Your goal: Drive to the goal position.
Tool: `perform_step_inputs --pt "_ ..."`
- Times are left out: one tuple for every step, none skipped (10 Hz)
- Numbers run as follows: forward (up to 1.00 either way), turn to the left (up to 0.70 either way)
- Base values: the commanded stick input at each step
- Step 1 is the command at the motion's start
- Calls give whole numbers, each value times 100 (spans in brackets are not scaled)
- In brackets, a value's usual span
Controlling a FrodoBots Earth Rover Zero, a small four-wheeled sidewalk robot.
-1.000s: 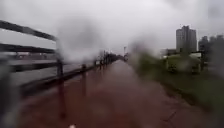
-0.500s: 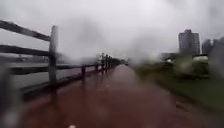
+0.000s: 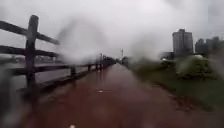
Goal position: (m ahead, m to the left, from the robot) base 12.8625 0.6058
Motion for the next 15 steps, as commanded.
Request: perform_step_inputs --pt "100 0" --pt "100 0" --pt "100 0" --pt "100 0" --pt "100 0" --pt "100 1" --pt "100 25" --pt "100 40" --pt "100 40" --pt "100 40" --pt "100 39" --pt "100 13" --pt "100 1" --pt "100 0" --pt "100 0"
